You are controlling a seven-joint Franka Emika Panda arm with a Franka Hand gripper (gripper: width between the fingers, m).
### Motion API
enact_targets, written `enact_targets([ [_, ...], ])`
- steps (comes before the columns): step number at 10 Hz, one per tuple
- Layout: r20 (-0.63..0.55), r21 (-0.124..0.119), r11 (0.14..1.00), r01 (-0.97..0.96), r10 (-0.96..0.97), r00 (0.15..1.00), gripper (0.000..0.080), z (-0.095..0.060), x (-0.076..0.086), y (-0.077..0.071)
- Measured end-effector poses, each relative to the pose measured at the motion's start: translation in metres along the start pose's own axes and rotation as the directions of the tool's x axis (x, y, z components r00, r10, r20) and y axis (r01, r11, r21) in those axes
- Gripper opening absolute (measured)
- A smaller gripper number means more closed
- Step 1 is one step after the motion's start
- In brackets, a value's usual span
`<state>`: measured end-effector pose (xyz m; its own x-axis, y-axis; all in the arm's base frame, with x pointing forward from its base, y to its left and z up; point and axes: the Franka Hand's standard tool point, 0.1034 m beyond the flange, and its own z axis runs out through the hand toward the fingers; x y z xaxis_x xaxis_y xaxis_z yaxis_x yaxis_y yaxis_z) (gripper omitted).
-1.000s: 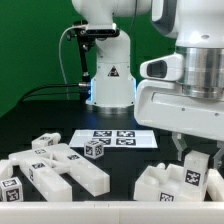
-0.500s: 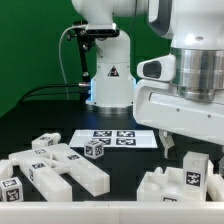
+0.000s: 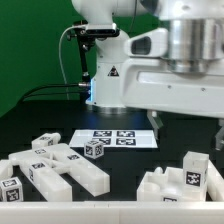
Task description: Assemble chair
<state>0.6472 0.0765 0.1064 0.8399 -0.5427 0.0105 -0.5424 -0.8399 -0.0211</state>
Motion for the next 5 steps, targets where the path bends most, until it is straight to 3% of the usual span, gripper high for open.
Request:
enact_targets([
  [4, 0.003, -0.002, 1.0, 0.024, -0.024, 1.0, 0.0649, 0.0021, -0.0002, 0.0002],
  [5, 0.005, -0.003, 0.998, 0.07, -0.07, 0.998, 0.0649, 0.0006, 0.0022, 0.0072],
])
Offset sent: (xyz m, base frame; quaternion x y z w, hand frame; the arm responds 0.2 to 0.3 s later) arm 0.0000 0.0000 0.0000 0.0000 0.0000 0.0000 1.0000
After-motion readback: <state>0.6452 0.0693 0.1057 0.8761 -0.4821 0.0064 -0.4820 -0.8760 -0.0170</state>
